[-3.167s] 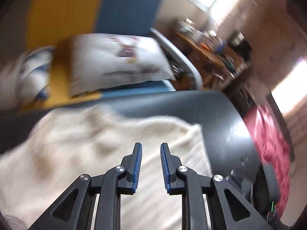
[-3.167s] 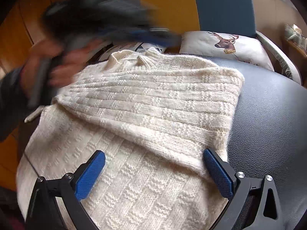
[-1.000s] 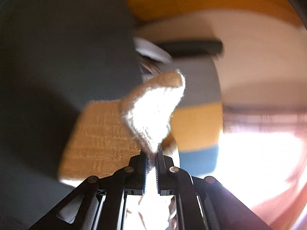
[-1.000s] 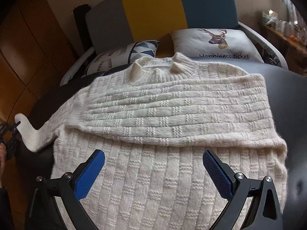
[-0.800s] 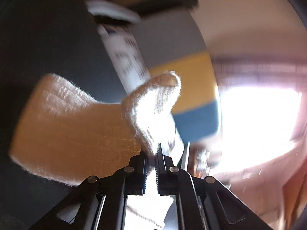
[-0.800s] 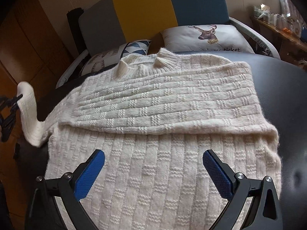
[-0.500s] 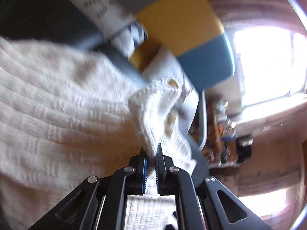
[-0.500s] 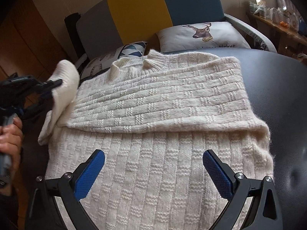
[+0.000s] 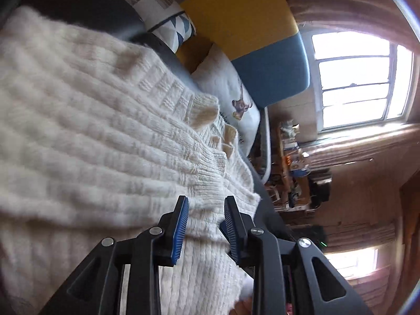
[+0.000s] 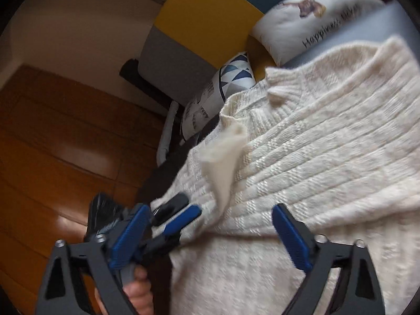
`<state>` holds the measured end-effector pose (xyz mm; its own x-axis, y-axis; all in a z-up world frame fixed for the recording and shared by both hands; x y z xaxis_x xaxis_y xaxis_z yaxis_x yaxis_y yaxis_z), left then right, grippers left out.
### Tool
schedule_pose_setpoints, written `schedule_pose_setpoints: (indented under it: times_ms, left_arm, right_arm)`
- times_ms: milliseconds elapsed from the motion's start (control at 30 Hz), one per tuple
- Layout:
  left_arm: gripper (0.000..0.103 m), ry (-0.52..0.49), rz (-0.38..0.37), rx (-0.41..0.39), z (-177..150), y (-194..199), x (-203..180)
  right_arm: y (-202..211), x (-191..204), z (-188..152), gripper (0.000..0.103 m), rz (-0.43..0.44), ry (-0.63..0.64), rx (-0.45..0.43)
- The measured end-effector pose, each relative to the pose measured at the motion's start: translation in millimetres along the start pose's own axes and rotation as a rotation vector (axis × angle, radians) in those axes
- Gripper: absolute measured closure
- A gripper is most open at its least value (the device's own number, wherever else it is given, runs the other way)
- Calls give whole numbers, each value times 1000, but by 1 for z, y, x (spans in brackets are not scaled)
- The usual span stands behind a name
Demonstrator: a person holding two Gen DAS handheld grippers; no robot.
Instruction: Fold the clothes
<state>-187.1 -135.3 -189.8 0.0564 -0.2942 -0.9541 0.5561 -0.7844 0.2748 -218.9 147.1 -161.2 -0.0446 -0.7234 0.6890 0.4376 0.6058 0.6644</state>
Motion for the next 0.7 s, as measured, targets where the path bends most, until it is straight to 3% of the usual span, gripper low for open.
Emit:
schedule_pose_setpoints:
  times_ms: [133,200,333,367,433,467,567,700]
  left_arm:
    - [76,39,-22,-66,-3,53,14]
    - [75,77,-41,-112,-3,72,27]
    - [75,157,-79,-193,-7,108,53]
    - [75,178,-92,-209,-9,114,58]
    - [75,197,-123,-232,-12,125,63]
    - [75,198,-138,-239,-13,128,64]
    - [75,204,-181,-250,-17,124,65]
    - [76,161,-128,-224,-27,105,61]
  right_arm:
    - [-30,-2,1,32,33,-99,30]
    - [-43,-3,0,46,47,-145,39]
    - [-57,3,-3,48,36,-167,13]
    - [-61,6,-2,54,20,-164,10]
    - [-67,16,0,86,-63,-116,9]
    - [-70,21,1,96,-115,-85,10]
    - [-72,50,7,96,-253,64,-4]
    - [-58,114,20,96,-298,280,-50]
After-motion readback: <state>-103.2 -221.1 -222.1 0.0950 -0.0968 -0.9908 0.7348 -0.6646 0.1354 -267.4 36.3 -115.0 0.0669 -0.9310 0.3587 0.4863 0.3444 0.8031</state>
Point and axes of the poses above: each gripper's, at about its wrist camera, not at the fingertips, and y roughly against the way its jaws point, x to its left, z to its top, the point moved 4 cm from there along -y, roughly the way its jaws point, and after that the axes turned 15 degrees about -z, right-handed, at the moved point
